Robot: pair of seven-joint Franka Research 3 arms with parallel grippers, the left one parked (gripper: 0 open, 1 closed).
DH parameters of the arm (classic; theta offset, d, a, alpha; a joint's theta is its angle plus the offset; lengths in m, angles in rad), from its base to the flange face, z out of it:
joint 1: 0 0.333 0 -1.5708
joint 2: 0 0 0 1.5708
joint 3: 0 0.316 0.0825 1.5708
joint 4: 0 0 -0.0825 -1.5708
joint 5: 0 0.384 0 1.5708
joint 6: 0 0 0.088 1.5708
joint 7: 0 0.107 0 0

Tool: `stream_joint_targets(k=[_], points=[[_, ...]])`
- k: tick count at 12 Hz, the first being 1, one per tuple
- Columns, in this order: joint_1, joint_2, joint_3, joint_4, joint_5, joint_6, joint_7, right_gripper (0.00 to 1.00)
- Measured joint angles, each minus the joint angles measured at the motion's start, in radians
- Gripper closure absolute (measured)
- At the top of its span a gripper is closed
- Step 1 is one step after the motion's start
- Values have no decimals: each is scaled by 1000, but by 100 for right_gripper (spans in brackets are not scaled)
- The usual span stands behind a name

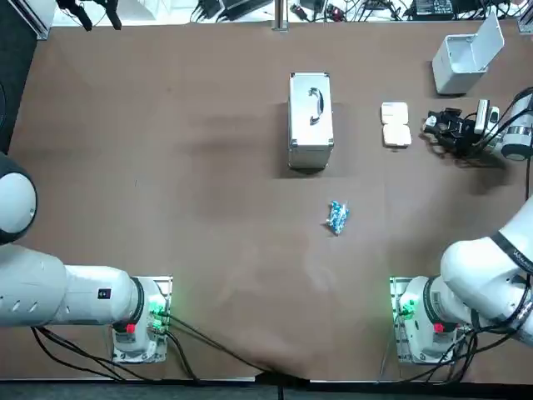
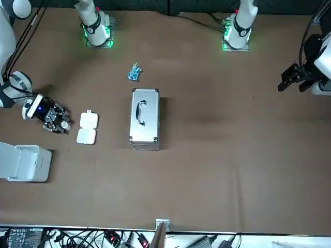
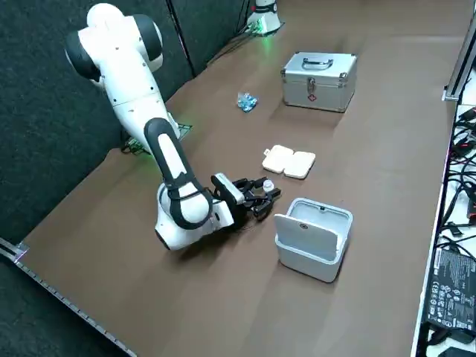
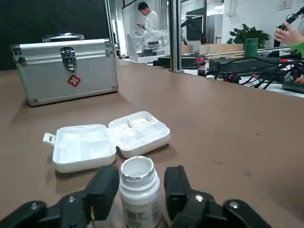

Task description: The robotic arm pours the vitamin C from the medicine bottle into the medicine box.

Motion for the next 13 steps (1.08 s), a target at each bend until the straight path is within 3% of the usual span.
stream_joint_targets(k=[6, 7, 13], points=[[0, 0, 0, 9, 0, -2, 1, 46], [0, 0, 0, 10, 0, -2, 2, 53], [-2, 0, 0, 11, 0, -2, 7, 57]])
